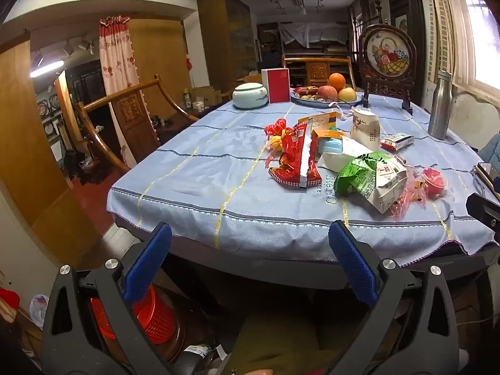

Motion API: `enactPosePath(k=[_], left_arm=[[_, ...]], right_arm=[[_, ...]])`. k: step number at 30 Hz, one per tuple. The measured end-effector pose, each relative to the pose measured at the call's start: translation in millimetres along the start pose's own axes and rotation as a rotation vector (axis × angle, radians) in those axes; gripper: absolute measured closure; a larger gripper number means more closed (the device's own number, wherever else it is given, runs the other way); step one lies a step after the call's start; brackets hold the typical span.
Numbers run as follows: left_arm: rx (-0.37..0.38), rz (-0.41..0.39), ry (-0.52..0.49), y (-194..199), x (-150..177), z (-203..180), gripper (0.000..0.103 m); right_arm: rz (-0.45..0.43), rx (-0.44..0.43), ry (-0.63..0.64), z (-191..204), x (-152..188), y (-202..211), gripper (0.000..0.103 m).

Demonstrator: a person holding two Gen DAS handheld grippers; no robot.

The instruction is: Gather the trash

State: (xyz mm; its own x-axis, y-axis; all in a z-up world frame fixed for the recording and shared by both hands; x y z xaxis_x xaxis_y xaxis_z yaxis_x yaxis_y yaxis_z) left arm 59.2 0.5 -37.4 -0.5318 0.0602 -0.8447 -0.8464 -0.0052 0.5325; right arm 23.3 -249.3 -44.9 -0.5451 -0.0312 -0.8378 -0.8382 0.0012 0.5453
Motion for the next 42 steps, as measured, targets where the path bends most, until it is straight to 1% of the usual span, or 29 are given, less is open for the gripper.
enactPosePath(k=[1,2,9,10,13,15,20,28,42], left_arm=[[0.001,0.004,-0.002,-1,0,0,0.006],[-0.004,-0.009,-0.003,1,0,0,0.006],[0.01,0.021,0.015,0,2,0,0.006],[0.013,0.026,0.018,0,3,0,0.006],[0.01,0.04,0.025,0,4,2,0.006],[0.009,0.049,0.031,-7,6,5,0.006],[0.008,0.051,0.031,-8,7,6,0.006],[0.018,0.05,0.023,-9,8,2,0.006],[0.014,0.064,0.032,-11,10,3,0.006]], right_arm=[[0.001,0.0,0.0,0,0,0,0.006],[0.001,0.0,0.0,0,0,0,0.006],[0.003,-0.001,-0.005,0,0,0,0.006],[0.007,0.003,0.002,5,5,-3,0.006],[0.01,0.004,0.0,4,7,-1,0.006],[0.011,0.004,-0.001,4,7,1,0.006],[0.015,0.004,-0.009,-1,2,0,0.006],[0.014,0.002,-0.015,-3,3,1,0.006],[0.014,0.001,-0.017,-5,3,2,0.006]])
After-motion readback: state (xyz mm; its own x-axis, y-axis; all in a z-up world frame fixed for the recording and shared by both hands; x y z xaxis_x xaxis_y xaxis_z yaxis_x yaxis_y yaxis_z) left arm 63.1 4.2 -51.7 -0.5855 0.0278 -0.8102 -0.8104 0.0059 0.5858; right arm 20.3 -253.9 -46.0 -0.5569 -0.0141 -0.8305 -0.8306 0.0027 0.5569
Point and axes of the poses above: each gripper's, at about its wrist camera, not at the fingertips, and y roughly against the way its jaws point, z to its left, x to its underside, the point moved 7 cm from there along -y, roughly the way its jaws point, and after that the axes turned 5 degrees about y, right-handed, at the moved point
